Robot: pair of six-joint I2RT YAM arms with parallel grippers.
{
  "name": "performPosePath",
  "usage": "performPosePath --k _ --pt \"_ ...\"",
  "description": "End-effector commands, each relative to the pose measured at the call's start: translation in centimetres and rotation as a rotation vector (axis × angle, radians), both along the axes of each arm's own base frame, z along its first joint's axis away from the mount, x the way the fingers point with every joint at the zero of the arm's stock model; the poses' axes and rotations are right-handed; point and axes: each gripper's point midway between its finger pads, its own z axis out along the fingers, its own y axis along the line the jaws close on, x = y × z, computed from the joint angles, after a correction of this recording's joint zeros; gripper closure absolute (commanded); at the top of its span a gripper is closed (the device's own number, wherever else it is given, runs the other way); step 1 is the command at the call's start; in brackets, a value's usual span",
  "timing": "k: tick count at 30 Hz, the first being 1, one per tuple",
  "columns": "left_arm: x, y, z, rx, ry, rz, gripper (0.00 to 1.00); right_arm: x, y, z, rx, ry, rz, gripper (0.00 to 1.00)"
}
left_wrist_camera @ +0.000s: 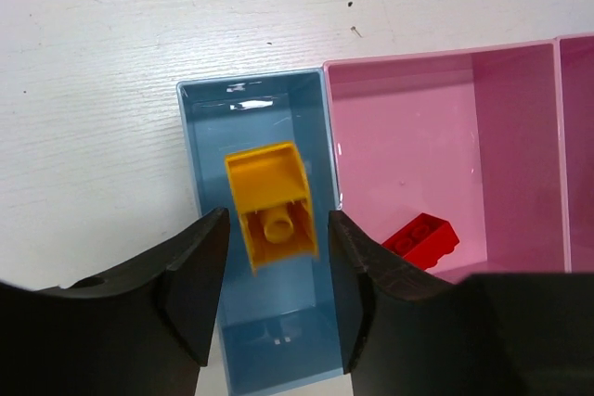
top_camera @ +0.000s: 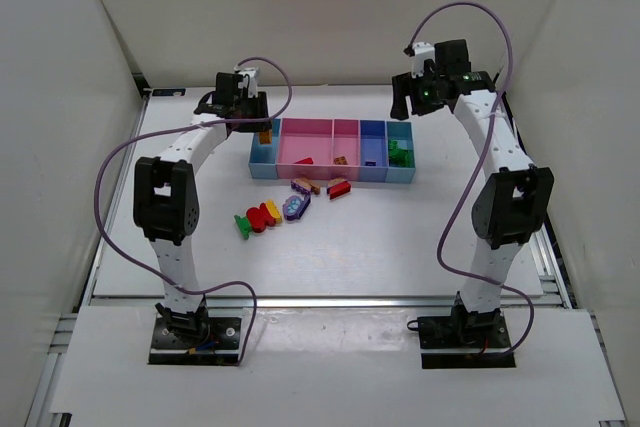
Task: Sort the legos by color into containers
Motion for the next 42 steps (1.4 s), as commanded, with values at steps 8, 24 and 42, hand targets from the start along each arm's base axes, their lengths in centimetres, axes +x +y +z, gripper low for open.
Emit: performPosePath --k 8,24,42 --pt "-0.3 0.9 1.7 0.018 -0.032 0.024 0.35 -1.5 2.4 1.0 0.023 -0.046 0.171 0.25" --pt "-16.2 0.2 6.9 -0.158 -0.024 -0.49 0.38 -9.0 8.0 2.0 0.128 -0.165 0.652 0.26" --pt "-24.5 5.3 -1.0 0.062 0.005 -1.119 0.46 -10.4 8.6 2.3 0.095 -0.169 0.69 0.27"
